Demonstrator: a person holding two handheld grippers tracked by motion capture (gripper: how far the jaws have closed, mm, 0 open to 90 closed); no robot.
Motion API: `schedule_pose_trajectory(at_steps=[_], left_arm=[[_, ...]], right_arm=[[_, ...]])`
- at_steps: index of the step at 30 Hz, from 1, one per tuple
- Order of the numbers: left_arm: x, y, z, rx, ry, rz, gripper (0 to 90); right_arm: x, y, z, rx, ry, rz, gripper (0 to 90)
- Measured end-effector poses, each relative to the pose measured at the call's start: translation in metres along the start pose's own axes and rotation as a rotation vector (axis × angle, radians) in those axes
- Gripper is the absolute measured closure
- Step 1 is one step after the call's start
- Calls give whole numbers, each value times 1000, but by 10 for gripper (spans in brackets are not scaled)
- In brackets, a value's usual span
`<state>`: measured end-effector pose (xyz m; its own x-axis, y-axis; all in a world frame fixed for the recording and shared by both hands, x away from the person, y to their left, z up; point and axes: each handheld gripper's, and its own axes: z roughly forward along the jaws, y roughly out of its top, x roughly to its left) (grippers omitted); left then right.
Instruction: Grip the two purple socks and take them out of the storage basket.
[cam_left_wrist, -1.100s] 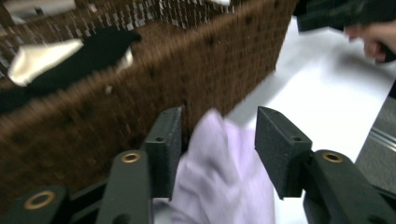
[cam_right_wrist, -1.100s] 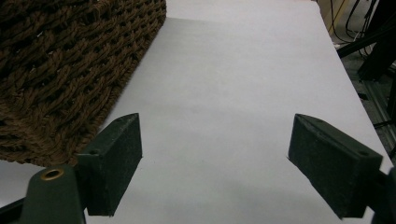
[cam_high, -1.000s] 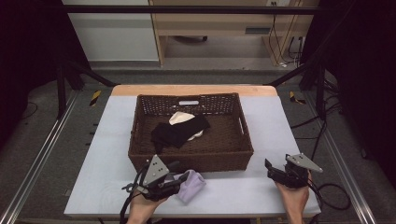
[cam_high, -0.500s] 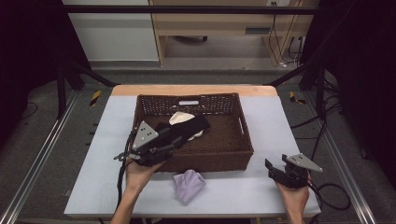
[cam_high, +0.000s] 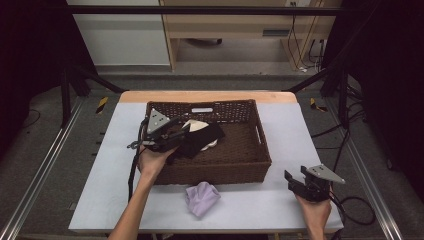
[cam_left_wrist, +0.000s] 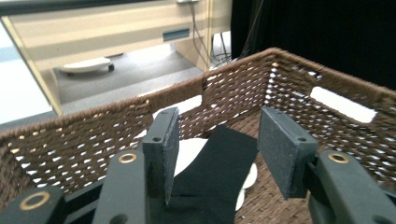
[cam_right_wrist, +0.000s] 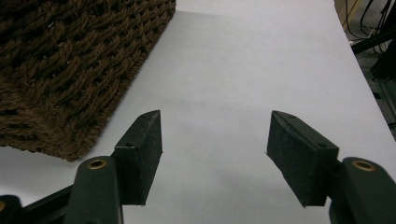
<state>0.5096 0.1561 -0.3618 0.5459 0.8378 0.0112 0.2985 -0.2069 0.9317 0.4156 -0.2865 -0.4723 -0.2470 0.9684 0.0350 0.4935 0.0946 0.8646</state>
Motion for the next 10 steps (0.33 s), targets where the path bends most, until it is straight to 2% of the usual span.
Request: schedule_pose_trajectory(at_steps=[1,2,6,10], left_arm=[[2,0,2,3,-13,-23,475],[3,-1,2,-15,-20,-34,470],[3,-1,4,-25,1,-29,468],[2,-1,5,-43,22,-4,461]], right_arm=[[0,0,0,0,0,1,347],[0,0,0,2,-2,2,341],[0,0,1,1,-9,1,304],[0,0,2,-1,-13,5,289]])
